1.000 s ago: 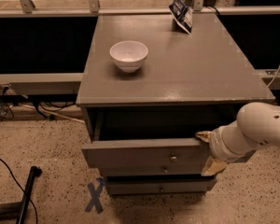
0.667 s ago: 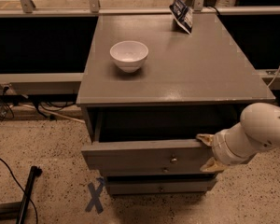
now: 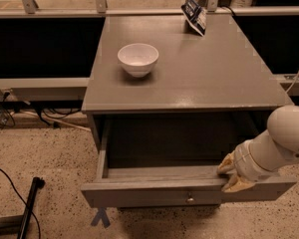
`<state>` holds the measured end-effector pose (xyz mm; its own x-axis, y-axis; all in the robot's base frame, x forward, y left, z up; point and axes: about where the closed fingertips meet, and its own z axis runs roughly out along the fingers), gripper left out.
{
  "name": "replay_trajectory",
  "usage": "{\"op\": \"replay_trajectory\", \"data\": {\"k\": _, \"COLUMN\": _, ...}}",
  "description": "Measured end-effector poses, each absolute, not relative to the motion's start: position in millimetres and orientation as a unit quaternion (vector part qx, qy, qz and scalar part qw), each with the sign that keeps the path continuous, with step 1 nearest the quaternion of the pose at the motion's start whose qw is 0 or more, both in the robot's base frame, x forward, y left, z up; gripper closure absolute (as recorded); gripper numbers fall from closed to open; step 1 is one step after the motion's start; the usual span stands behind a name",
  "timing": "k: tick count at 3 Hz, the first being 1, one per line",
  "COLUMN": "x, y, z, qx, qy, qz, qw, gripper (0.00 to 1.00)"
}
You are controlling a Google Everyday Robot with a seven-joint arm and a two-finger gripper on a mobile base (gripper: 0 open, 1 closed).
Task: Open top drawer
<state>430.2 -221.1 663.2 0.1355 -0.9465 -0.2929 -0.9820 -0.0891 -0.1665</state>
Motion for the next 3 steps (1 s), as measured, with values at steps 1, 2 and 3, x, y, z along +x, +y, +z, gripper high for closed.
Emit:
{"op": "replay_trajectory", "data": {"k": 1, "x": 429, "y": -221, "z": 665, "qx": -0.737, "qy": 0.654, "qz": 0.055, "qw": 0.161, "gripper": 0.65}}
{"op": "replay_trajectory", "data": {"k": 2, "x": 418, "y": -219, "z": 703, "qx": -0.756, "qy": 0.632, "qz": 0.049, "qw": 0.165, "gripper": 0.67}}
{"op": "replay_trajectory", "data": {"k": 3, "x": 422, "y": -216, "z": 727, "qx": -0.766, "qy": 0.619, "qz": 0.034, "qw": 0.172, "gripper": 0.77}}
